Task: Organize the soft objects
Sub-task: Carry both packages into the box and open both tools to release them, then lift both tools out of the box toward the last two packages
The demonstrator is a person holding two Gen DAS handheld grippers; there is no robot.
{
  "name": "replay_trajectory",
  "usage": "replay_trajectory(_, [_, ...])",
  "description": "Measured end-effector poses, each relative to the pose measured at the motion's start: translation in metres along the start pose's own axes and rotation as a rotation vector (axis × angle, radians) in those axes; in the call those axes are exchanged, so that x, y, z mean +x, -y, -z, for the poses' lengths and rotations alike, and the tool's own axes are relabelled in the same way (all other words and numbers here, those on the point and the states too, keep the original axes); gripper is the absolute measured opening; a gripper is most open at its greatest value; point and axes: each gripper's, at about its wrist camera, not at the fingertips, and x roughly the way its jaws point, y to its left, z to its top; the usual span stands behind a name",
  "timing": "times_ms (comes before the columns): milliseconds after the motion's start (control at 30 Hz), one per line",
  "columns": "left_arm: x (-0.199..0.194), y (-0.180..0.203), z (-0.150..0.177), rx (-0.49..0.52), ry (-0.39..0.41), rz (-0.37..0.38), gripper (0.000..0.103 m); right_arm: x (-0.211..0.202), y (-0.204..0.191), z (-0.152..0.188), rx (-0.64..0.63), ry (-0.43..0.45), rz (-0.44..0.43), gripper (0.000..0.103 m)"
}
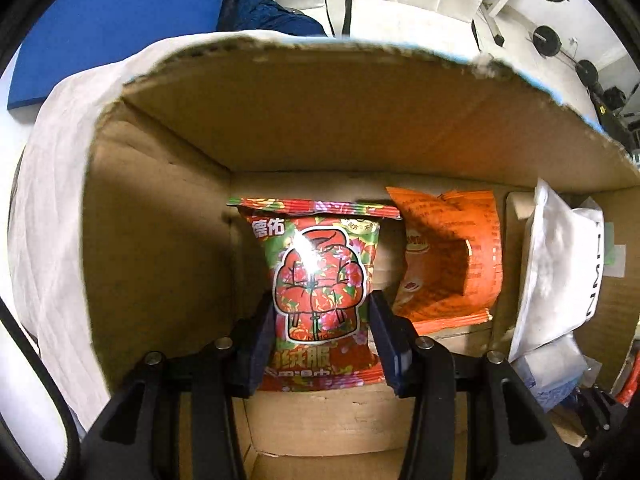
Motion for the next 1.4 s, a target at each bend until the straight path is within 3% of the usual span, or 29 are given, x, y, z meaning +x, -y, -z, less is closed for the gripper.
replay_trajectory(67, [-0.004,-0.002,0.001,-0.013,0.001,0.006,0.043,-0.002,0.0,0.0,-0.002,0.006,-0.001,0.071])
replay_trajectory(267, [-0.029,0.0,0.009,-0.021,0.027,0.015,0.048,-0.026,0.002,0.005,-0.012,0.037,-0.023,0.078])
replay_trajectory(400, [-0.054,0.002,0.02,-0.014,0.065,0.03,0.051,-0.047,-0.001,0.013,-0.017,0.087,-0.022,0.093])
replay_trajectory(467, [-0.07,0.006,0.033,-0.002,0.102,0.035,0.071,-0.059,0.0,0.017,-0.015,0.112,-0.029,0.093])
replay_trajectory(567, [-0.09,0.006,0.054,-0.012,0.179,0.024,0.083,-0.074,0.0,0.022,-0.015,0.151,-0.019,0.103])
replay_trajectory(633, [-0.1,0.004,0.066,-0.026,0.214,0.026,0.094,-0.083,0.001,0.027,-0.017,0.176,-0.011,0.103])
replay_trajectory(733, [-0.107,0.002,0.079,-0.043,0.236,0.025,0.101,-0.094,0.003,0.038,-0.021,0.197,-0.014,0.103])
replay_trajectory(1200, [-0.157,0.012,0.141,-0.045,0.378,-0.012,0.101,-0.158,-0.002,0.1,-0.101,0.356,-0.025,0.103])
replay_trajectory(1333, [-0.168,0.019,0.156,-0.059,0.391,0.009,0.101,-0.164,0.021,0.109,-0.142,0.358,-0.078,0.103])
replay_trajectory(1400, [-0.171,0.025,0.16,-0.065,0.393,0.009,0.101,-0.163,0.04,0.107,-0.179,0.374,-0.057,0.103])
